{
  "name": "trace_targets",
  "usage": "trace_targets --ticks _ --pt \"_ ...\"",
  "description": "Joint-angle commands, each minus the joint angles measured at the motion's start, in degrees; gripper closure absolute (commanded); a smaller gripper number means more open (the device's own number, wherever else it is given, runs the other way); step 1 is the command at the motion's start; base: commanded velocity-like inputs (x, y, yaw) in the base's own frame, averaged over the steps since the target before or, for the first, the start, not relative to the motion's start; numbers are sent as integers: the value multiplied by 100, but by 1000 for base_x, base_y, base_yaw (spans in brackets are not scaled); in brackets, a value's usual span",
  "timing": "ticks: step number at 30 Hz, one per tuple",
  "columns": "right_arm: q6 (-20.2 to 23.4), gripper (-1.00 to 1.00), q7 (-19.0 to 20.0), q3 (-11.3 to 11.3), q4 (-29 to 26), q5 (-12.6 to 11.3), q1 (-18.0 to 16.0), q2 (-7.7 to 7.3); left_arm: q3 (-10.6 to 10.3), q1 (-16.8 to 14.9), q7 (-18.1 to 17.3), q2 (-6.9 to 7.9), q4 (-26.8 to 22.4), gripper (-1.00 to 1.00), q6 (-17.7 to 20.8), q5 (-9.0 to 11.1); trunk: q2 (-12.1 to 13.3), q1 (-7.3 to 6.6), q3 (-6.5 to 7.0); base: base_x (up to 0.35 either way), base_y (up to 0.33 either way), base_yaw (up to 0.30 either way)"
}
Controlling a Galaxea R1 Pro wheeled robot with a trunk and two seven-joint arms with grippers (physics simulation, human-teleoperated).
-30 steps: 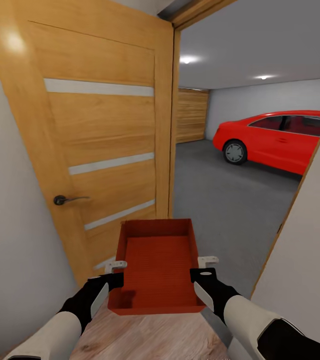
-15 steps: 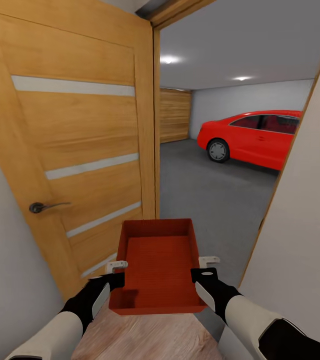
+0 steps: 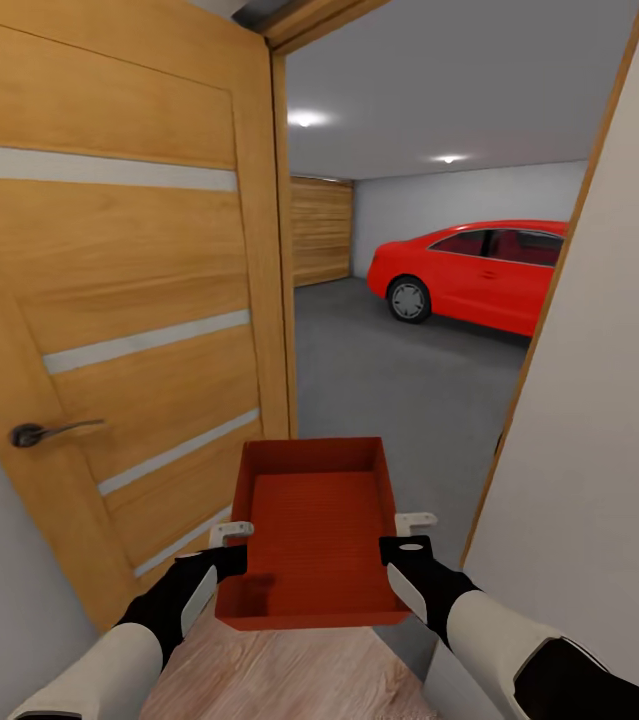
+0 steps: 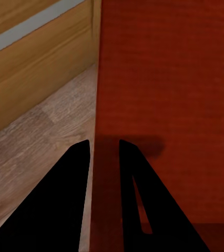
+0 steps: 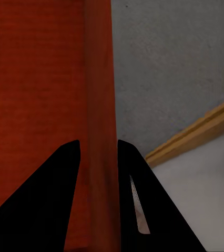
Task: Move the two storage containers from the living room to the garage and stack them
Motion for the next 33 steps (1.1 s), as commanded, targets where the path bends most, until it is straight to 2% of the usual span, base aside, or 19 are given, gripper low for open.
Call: trace_targets --ticks 1,9,22,33 --pt "51 100 -249 19 9 -41 -1 5 99 -5 207 -62 -368 100 41 -92 -14 4 -14 1 0 -242" --pt "48 100 -248 19 9 -41 -1 5 99 -5 206 -62 -368 100 42 -92 -14 4 -14 29 17 -216" --pt "41 100 -249 19 9 -41 -1 3 99 -5 205 -62 -368 100 41 -92 -14 4 -14 230 201 -33" --pt "51 100 -249 19 9 -41 -1 5 99 -5 205 -62 -368 100 41 -92 -14 4 -14 64 48 -238"
